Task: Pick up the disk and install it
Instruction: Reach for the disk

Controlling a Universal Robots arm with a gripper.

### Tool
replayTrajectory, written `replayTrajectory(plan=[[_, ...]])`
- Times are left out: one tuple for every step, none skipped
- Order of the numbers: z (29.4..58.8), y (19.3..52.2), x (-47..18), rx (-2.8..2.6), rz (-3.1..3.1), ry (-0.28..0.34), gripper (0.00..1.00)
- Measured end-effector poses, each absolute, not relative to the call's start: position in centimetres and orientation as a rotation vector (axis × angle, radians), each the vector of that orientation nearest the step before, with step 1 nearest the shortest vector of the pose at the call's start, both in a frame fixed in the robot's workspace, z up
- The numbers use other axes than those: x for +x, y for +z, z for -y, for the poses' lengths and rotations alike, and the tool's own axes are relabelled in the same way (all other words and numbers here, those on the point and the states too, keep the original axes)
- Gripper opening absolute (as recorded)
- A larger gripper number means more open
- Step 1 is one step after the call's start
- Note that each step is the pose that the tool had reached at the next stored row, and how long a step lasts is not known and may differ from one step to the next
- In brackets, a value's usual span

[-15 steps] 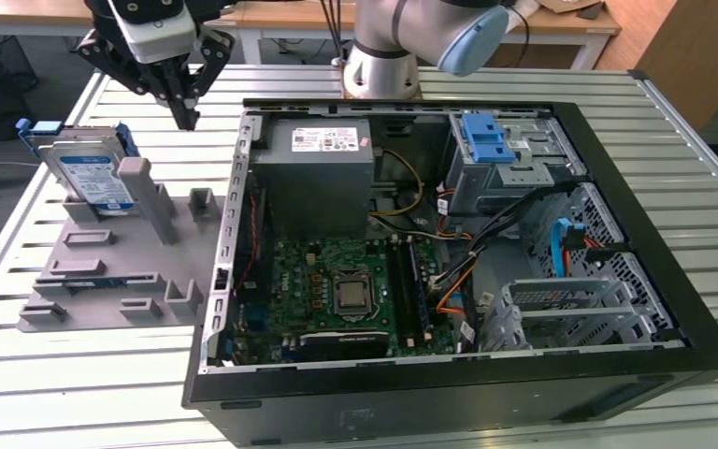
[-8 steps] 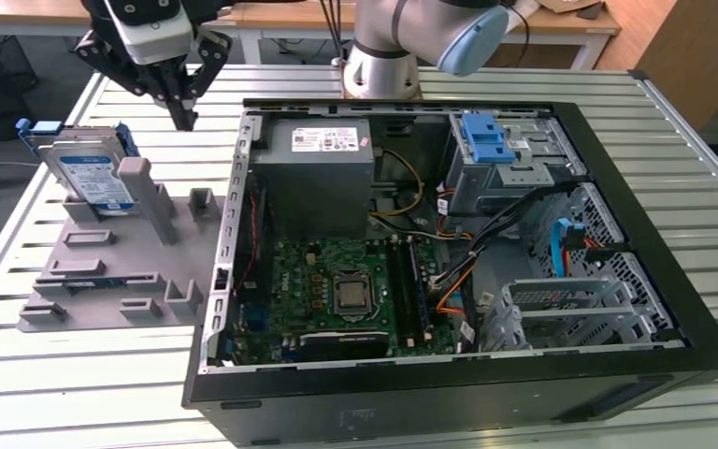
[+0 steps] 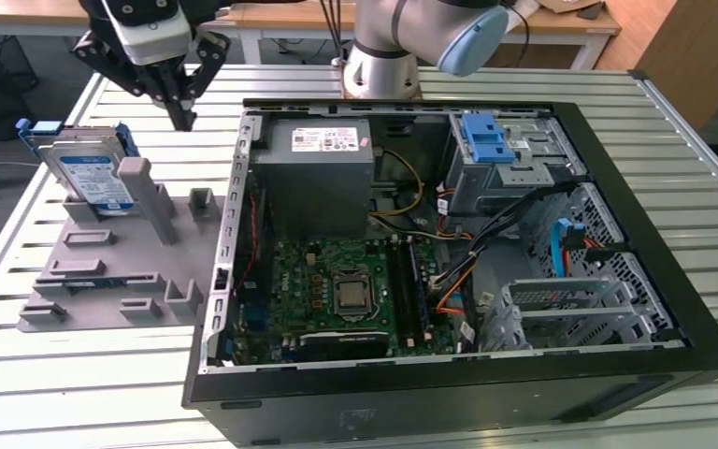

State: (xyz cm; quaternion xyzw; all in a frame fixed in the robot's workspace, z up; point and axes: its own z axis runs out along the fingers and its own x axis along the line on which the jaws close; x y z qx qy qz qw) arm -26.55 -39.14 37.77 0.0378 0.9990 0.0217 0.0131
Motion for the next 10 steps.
replayTrajectory(plan=[[39.14,37.76,-26.58,0.118,-3.112,0.068,0.11],[39.14,37.76,-26.6,0.118,-3.113,0.068,0.11],[39.14,37.75,-26.62,0.118,-3.112,0.068,0.11],[39.14,37.75,-26.64,0.118,-3.112,0.068,0.11],[39.14,37.74,-26.66,0.118,-3.112,0.068,0.11],[39.14,37.75,-26.67,0.118,-3.113,0.068,0.11],[39.14,37.74,-26.69,0.118,-3.113,0.068,0.11],[39.14,37.72,-26.74,0.118,-3.113,0.068,0.11],[39.14,37.72,-26.75,0.118,-3.113,0.068,0.11],[39.14,37.71,-26.76,0.118,-3.112,0.068,0.11]])
